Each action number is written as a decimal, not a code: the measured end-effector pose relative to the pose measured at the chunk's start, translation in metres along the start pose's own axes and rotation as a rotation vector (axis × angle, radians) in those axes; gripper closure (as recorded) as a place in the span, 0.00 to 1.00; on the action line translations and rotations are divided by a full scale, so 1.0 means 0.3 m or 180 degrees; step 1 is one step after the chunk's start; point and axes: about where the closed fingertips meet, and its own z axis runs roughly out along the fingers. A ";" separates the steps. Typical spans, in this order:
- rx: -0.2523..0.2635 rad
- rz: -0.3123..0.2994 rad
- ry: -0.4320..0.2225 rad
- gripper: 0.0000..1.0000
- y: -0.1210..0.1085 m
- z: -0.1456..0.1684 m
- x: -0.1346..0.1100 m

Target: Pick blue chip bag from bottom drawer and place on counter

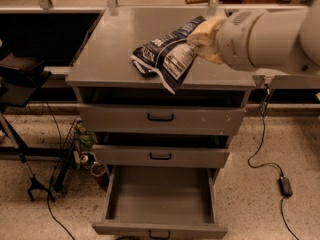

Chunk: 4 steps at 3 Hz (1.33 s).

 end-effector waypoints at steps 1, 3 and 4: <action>-0.0052 0.0084 0.0046 1.00 -0.093 0.153 0.073; -0.0562 0.0507 0.0263 1.00 -0.023 0.413 0.288; -0.0767 0.0900 0.0388 1.00 0.044 0.499 0.379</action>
Offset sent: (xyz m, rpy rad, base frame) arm 0.1712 0.0368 0.0138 0.0577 0.2180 -0.2657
